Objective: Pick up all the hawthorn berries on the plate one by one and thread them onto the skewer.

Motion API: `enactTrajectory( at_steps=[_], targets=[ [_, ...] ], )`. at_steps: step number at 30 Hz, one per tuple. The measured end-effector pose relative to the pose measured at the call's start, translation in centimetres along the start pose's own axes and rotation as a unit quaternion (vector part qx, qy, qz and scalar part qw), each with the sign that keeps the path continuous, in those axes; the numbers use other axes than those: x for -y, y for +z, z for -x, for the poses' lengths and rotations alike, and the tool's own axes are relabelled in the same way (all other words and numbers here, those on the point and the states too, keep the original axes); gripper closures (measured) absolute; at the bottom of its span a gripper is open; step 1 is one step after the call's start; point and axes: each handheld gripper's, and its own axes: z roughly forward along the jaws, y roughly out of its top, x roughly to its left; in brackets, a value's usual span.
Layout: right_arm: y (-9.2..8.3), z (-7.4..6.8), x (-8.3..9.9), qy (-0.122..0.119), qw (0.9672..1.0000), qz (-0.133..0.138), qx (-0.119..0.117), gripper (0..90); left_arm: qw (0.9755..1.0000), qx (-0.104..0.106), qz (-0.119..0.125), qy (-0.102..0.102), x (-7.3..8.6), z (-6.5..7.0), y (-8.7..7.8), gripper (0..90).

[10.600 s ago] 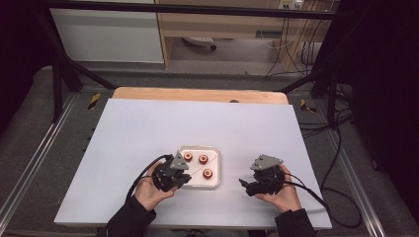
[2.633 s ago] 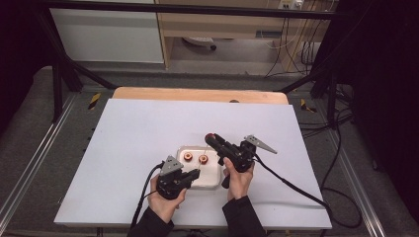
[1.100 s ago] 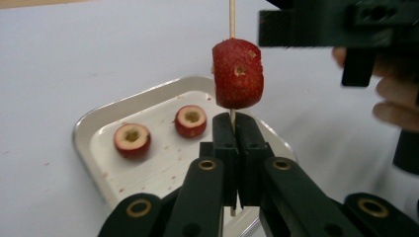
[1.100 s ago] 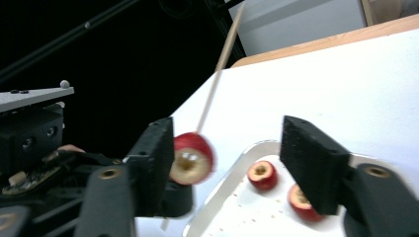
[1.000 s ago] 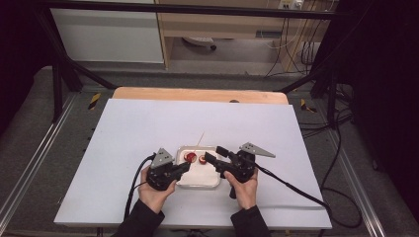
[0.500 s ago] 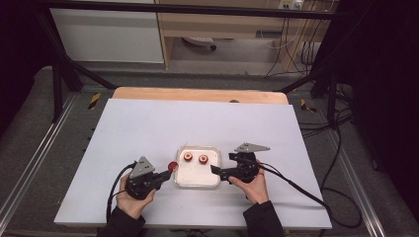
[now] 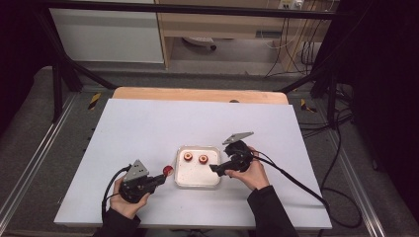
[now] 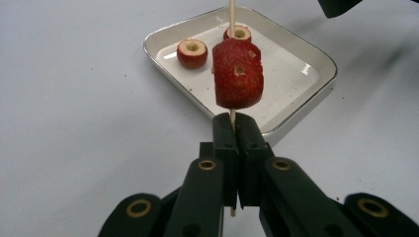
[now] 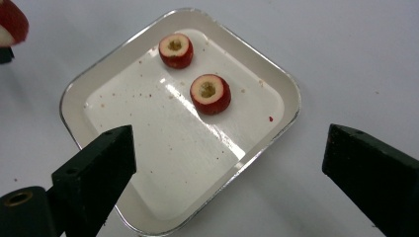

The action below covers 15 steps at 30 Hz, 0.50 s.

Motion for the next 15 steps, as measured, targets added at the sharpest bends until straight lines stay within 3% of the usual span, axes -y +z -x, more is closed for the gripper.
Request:
enactTrajectory(
  at_steps=[7,15],
  targets=[
    [1.0,-0.4,-1.3,-0.032,0.9988,-0.038,0.002,7.0,1.0000,0.000,-0.004,-0.001,0.1,-0.2,0.1,88.5],
    [2.2,-0.5,-3.5,-0.040,0.9969,-0.068,0.003,8.1,1.0000,0.000,-0.006,-0.003,0.3,-0.3,0.2,88.5]
  ],
)
